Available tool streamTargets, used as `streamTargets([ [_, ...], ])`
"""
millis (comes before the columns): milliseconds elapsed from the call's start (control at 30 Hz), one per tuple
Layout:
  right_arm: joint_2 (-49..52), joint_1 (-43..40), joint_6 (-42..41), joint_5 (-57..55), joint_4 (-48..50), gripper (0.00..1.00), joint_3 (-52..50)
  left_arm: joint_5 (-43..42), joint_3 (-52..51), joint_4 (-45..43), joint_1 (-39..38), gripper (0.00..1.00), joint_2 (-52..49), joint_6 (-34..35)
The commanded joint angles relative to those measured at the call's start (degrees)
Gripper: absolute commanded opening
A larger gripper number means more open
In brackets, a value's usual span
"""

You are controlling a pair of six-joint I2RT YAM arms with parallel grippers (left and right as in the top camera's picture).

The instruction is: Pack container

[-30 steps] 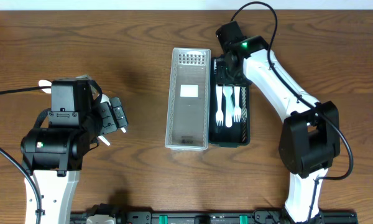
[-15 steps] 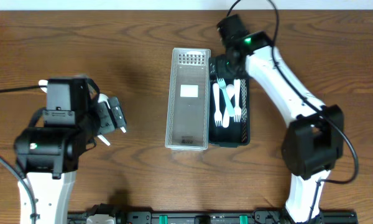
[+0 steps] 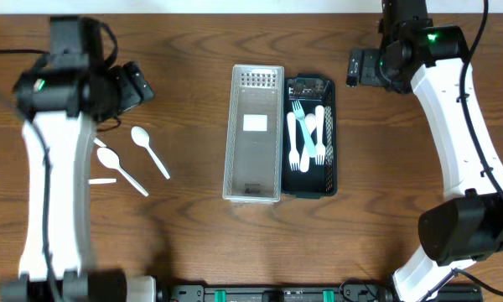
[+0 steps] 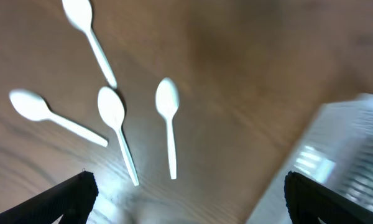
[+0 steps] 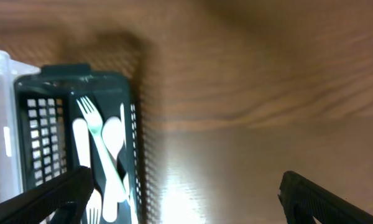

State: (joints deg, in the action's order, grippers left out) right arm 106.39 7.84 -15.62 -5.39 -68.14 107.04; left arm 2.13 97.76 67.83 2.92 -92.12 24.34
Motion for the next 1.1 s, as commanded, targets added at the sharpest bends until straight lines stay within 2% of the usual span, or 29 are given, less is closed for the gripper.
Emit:
streamTargets([
  [0,0.4,-0.7,1.2,-0.2,-0.2,0.99,-0.2,0.9,-0.5,0.0,0.2,0.98,-5.5,4.0],
  [233,0.4,-0.7,2.6,-0.9,-0.2,0.99,-0.2,0.9,-2.6,-4.2,0.3,0.98,-17.4,4.1],
  [367,0.4,-0.8,2.6,-2.0,-0.2,0.99,-0.2,-2.5,-5.2,-8.5,0.6,0.98,-21.2,3.9],
  [500,0.4,-1.1,2.4,-1.9,-0.2,0.99,-0.2,-6.9,-10.6,-14.5,1.2,0.98,-21.8,1.8],
  [833,0.4,-3.2,2.3,-1.9,-0.5,0.99,-0.2,-9.1,-22.6,-21.9,3.7,0.98,-21.8,-1.9],
  [1067,0.4,-3.7,1.0,-1.9,-0.5,0.99,-0.2,-9.0,-25.7,-24.5,3.7,0.98,-21.8,-2.3],
])
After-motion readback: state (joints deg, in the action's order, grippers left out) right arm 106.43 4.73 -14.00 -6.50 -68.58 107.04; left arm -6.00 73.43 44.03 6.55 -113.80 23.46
